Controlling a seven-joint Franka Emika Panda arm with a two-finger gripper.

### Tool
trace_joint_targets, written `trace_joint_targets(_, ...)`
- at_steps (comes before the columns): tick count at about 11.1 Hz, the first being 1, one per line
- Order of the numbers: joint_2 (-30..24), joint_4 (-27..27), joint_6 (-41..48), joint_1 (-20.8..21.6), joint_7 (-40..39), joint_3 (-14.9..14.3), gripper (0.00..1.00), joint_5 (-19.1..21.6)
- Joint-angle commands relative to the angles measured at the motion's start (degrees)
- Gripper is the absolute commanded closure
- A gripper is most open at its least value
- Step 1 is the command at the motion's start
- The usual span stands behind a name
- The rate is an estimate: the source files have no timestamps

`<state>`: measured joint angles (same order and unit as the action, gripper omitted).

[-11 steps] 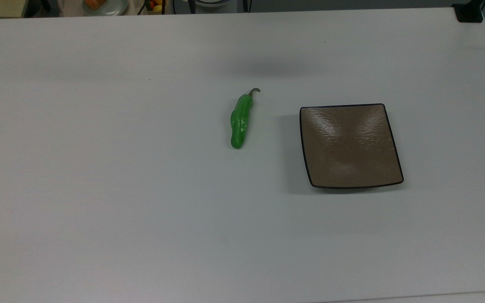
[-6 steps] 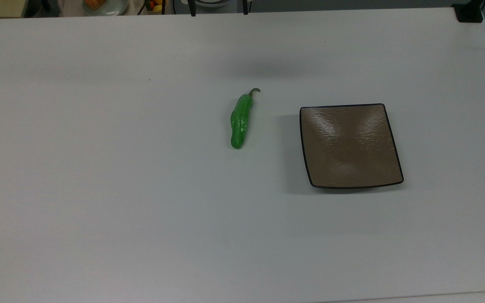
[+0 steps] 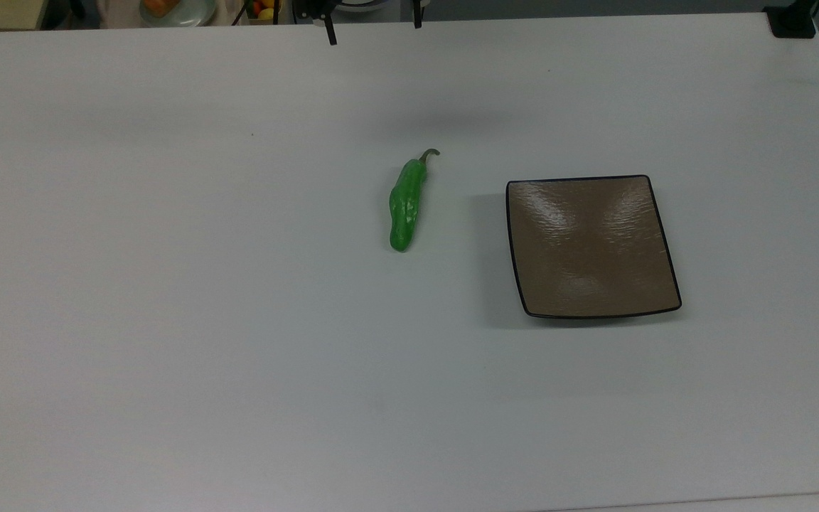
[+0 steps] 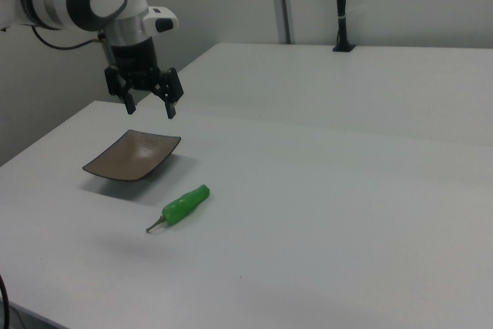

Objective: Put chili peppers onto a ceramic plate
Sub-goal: 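Move the gripper from rest toward the green chili pepper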

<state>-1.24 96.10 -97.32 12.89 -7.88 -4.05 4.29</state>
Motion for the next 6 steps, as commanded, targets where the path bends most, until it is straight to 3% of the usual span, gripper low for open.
trace_joint_targets(1, 0.01, 3.04, -0.67, 0.73, -4.25, 0.1, 0.0, 1.16)
trace_joint_targets(6, 3.08, 5.85, -1.37, 3.9, -3.99, 0.1, 0.0, 0.45)
